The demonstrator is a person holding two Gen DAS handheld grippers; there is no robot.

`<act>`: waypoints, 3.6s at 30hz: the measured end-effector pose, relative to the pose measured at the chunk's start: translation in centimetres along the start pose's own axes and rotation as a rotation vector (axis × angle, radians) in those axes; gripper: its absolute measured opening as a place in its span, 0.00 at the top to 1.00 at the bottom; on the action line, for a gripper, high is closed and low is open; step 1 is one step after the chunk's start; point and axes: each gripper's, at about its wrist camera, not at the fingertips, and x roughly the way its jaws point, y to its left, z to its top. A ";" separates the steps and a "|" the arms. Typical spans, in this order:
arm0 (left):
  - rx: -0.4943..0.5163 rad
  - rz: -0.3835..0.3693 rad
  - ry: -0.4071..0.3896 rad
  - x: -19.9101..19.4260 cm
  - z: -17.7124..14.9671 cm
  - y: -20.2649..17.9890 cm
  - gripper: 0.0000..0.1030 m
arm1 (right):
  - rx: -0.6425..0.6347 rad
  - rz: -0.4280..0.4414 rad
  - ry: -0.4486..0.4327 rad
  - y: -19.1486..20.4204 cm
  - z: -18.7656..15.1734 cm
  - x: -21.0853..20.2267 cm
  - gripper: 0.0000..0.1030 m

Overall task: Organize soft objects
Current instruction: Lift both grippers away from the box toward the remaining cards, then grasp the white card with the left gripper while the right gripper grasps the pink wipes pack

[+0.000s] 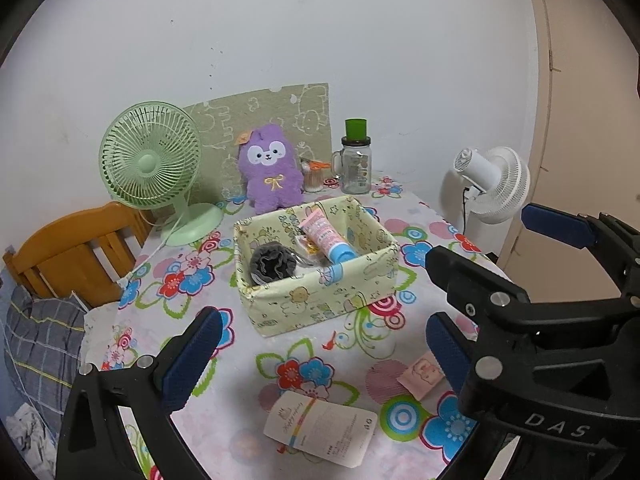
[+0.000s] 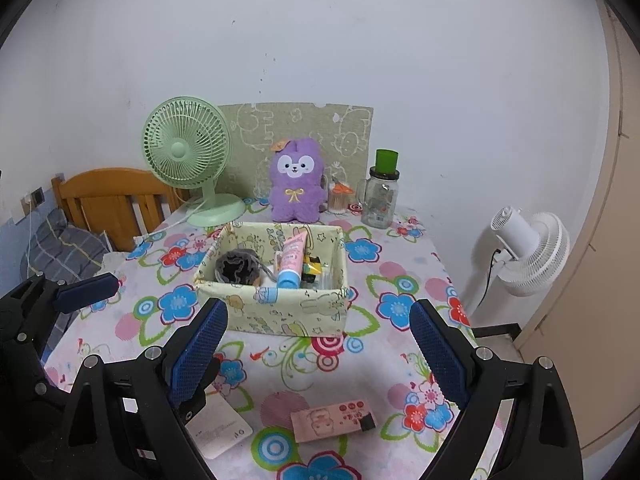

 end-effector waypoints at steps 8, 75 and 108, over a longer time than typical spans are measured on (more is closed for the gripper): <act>0.008 -0.013 0.005 0.0 -1.5 -0.5 0.00 | -0.017 -0.011 0.000 0.0 -1.6 -0.4 0.09; -0.118 -0.026 0.323 11.9 -11.5 0.0 0.00 | -0.018 0.019 0.198 -0.1 -11.0 10.9 0.09; -0.024 -0.061 0.335 13.0 -10.8 -1.0 0.00 | -0.105 0.075 0.304 0.5 -11.4 15.1 0.09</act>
